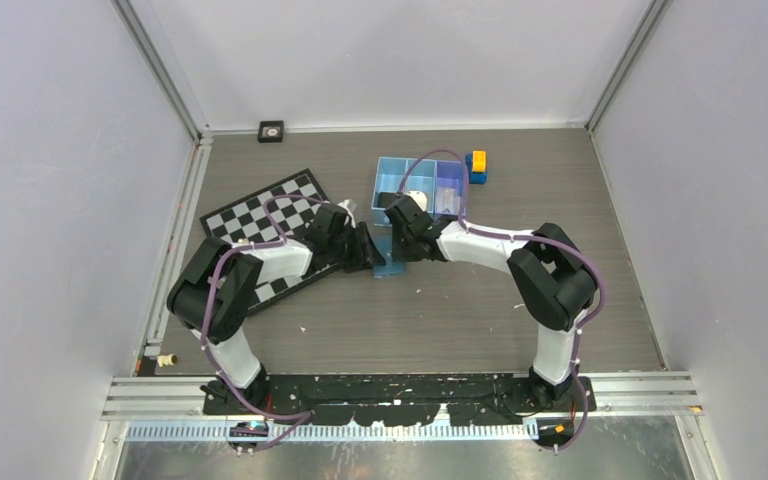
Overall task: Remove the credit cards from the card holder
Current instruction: Open the card holder at the center of the board.
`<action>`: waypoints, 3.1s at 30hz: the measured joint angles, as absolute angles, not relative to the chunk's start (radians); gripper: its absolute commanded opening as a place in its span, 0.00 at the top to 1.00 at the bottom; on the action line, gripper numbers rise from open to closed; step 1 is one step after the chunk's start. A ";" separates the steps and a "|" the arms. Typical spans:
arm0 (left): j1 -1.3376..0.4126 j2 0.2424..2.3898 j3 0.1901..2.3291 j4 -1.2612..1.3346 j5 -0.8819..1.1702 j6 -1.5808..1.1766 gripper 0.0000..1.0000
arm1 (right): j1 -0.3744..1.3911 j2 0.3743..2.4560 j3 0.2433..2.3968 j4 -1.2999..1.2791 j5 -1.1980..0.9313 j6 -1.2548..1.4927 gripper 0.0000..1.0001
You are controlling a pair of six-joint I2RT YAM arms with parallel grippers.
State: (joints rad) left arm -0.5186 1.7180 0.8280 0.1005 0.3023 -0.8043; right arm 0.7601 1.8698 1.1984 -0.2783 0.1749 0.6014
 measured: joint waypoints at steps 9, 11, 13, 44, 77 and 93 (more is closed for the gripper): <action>-0.497 1.735 0.828 0.107 0.315 -0.809 1.00 | 0.749 1.848 1.155 -0.244 0.169 0.640 0.45; -0.498 1.735 0.828 0.109 0.315 -0.808 1.00 | 0.752 1.845 1.146 -0.240 0.171 0.636 0.39; -0.498 1.735 0.828 0.109 0.315 -0.808 1.00 | 0.755 1.845 1.142 -0.240 0.170 0.631 0.35; -0.515 1.675 0.815 0.046 0.273 -0.803 1.00 | 0.773 1.862 1.253 -0.455 0.506 0.600 0.44; -0.517 1.668 0.810 0.065 0.295 -0.803 1.00 | 0.836 1.903 1.309 -0.455 0.412 0.570 0.46; -0.515 1.654 0.810 0.041 0.279 -0.796 1.00 | 0.839 1.810 1.265 -0.508 0.636 0.527 0.44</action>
State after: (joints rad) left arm -0.5148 1.6539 0.8097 0.0410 0.2790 -0.7959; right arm 0.8394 1.8095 1.2652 -0.5076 0.6361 0.5266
